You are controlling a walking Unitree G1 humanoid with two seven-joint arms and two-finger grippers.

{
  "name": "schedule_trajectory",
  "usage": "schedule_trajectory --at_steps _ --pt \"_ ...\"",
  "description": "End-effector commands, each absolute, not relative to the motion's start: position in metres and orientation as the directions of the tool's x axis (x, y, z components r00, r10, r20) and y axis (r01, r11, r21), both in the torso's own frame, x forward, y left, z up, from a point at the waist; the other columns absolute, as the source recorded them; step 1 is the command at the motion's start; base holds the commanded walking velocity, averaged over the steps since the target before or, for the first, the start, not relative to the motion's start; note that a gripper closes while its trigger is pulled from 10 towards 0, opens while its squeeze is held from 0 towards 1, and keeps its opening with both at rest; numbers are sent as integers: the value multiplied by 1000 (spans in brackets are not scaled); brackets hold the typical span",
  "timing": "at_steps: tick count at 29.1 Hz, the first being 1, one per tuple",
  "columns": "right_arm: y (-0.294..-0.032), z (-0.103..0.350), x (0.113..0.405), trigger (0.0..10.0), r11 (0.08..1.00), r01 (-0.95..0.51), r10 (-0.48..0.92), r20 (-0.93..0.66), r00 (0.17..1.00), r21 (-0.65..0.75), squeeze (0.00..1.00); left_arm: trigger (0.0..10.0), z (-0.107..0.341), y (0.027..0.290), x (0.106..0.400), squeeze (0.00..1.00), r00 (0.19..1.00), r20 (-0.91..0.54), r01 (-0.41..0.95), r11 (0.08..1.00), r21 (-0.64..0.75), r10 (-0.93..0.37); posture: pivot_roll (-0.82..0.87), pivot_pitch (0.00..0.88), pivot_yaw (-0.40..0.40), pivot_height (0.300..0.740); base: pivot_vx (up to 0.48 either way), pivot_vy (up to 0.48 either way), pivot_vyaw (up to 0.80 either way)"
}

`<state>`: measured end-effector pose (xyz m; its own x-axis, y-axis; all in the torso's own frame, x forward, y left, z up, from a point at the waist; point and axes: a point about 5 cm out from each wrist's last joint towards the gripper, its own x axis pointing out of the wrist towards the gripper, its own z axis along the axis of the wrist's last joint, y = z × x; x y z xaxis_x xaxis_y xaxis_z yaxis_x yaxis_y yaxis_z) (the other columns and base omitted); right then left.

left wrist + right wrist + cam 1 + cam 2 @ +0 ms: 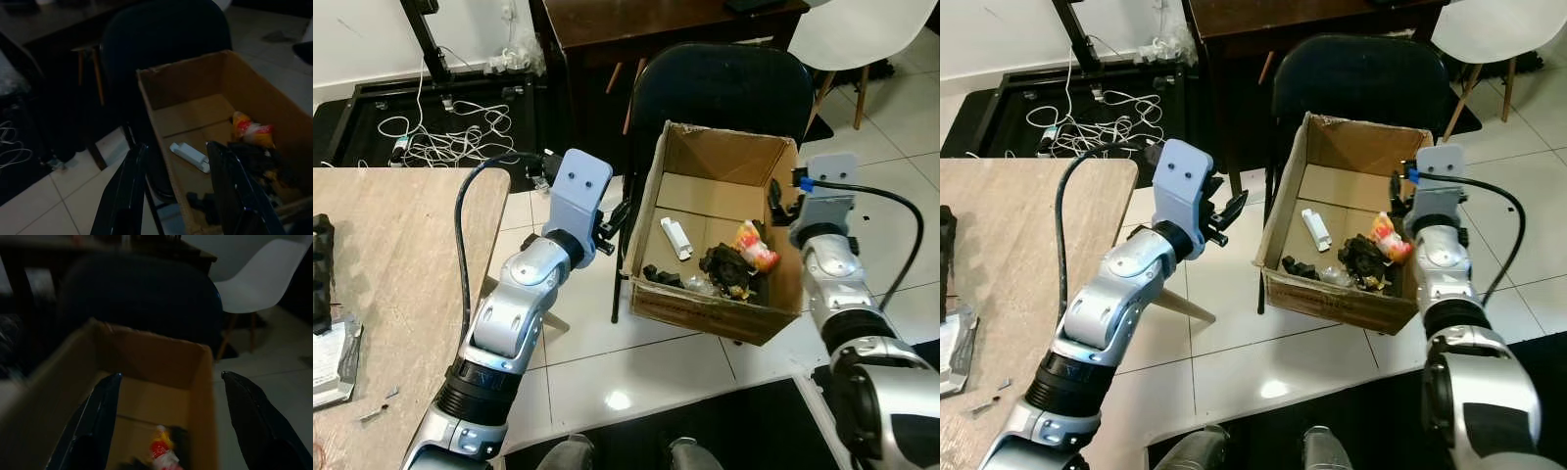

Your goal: Picking trash to rubbish bin

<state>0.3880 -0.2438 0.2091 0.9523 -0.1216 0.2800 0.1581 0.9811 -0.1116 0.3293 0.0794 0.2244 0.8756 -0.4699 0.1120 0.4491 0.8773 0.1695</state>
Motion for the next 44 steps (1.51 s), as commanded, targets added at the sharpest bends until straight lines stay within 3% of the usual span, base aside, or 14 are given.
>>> schedule_trajectory --at_steps 1,5,18,44 --pt "-240 211 388 10000 992 127 -117 282 952 -16 0 10000 219 88 330 0 907 96 396 908 139 -410 43 154 65 740 0 0 0" --pt "-216 213 382 10000 996 62 -80 309 948 66 0 10000 219 96 330 0 938 114 318 944 91 -327 42 127 53 740 0 0 0" --pt "-168 216 363 10000 984 -92 35 336 941 155 0 10000 223 95 317 0 943 150 297 955 27 -297 89 95 -1 740 0 0 0" --pt "-154 206 330 10000 976 -118 76 225 971 182 0 10000 224 96 314 0 955 134 271 962 -30 -264 69 112 7 740 0 0 0"
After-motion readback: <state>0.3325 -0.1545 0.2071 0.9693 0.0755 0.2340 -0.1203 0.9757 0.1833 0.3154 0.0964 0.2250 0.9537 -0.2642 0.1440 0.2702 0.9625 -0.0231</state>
